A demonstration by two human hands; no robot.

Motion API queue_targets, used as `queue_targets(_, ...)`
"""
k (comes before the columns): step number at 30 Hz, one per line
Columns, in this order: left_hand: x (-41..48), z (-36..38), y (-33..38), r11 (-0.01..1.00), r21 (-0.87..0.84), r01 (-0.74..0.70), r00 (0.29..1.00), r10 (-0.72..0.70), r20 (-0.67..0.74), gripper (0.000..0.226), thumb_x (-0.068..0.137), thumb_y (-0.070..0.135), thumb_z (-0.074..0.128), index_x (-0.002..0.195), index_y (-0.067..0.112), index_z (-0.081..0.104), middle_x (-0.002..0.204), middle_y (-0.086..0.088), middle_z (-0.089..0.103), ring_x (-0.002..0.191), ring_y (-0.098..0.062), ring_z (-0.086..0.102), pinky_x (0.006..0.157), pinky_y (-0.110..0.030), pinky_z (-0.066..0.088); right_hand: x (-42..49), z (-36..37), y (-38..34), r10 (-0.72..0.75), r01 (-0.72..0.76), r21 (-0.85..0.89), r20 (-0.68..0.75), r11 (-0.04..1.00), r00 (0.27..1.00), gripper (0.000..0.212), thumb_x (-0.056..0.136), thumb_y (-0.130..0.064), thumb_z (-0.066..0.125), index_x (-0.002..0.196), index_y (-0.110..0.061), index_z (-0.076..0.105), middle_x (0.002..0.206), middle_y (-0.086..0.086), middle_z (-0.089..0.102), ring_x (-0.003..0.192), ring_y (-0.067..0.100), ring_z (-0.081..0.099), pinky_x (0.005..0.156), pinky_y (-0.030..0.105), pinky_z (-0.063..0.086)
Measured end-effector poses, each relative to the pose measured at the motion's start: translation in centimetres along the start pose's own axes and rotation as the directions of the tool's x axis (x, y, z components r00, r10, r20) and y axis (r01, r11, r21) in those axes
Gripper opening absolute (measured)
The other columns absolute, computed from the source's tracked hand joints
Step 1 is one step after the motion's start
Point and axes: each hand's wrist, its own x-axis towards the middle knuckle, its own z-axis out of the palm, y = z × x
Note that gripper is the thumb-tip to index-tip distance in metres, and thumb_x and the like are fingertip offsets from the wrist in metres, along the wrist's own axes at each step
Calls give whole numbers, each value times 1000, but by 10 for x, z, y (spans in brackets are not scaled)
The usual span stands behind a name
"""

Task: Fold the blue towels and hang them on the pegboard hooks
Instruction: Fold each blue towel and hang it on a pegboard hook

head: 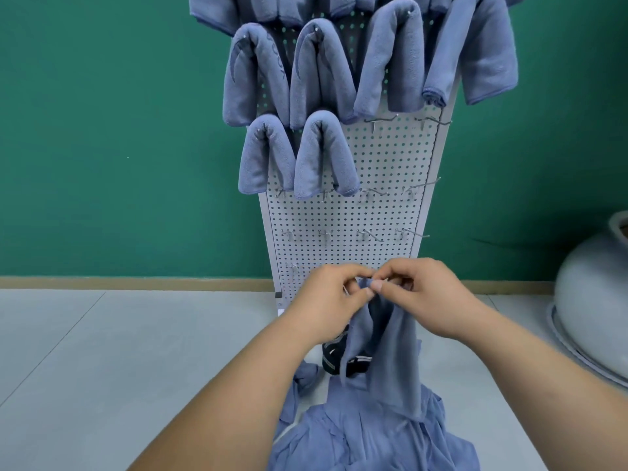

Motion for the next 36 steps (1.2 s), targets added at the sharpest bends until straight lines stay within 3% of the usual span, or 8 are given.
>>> queue_targets(7,9,-21,-16,985,143,97,979,-68,-194,7,93,29,78,86,27,77,68,11,69,60,-2,61,65,-27,56,1,-16,25,109,-106,-35,97,994,989,14,95,-38,75,85,-30,74,68,-11,63,60,6,49,63,27,42)
queue_targets(11,11,-43,-33,922,262,285,915,-180,-361,16,94,32,76,79,25,73,69,11,68,72,-11,66,72,-29,55,0,-33,39,177,-175,-126,6,976,984,13,95,-37,75,83,-33,72,70,-8,67,63,12,55,65,34,48)
queue_targets(15,7,-38,-38,829,453,329,938,-232,-257,9,93,38,74,87,31,71,75,10,69,80,-18,67,77,-38,60,0,-29,36,167,-177,-178,-68,968,984,14,96,-34,74,82,-34,71,73,-4,69,72,20,63,69,36,53)
queue_targets(18,4,-17,-25,959,261,113,994,-110,-26,30,94,33,76,123,40,70,75,8,70,73,-8,66,81,-32,58,0,-14,20,79,-84,-147,-38,986,996,11,95,-33,74,84,-35,71,74,-7,69,70,10,61,68,28,49)
queue_targets(21,5,-1,-11,992,126,-7,999,2,45,27,96,31,75,121,40,72,73,8,66,63,-4,58,73,-29,54,2,-1,7,23,-23,-138,-3,990,1000,11,93,-31,76,84,-36,71,74,-9,69,71,5,60,66,21,46)
queue_targets(25,5,2,-11,979,202,23,999,-28,25,7,96,36,74,89,37,71,76,12,66,59,-2,52,61,-25,43,2,5,5,22,-20,-160,8,987,1000,11,93,-36,76,84,-37,70,77,-9,70,75,7,63,70,25,50)
queue_targets(29,9,-9,-14,977,201,73,993,-54,-103,5,94,33,75,90,34,74,77,12,67,72,-5,61,71,-27,52,2,-4,14,64,-60,-179,14,982,998,11,93,-39,77,85,-36,70,79,-13,71,74,3,62,66,21,49)
queue_targets(36,11,-45,-37,956,149,255,922,-194,-334,16,96,29,74,81,27,70,66,7,64,61,-11,56,58,-25,38,-2,-36,39,180,-185,-221,-41,958,983,10,93,-40,77,85,-36,73,84,-16,73,84,7,67,73,31,55)
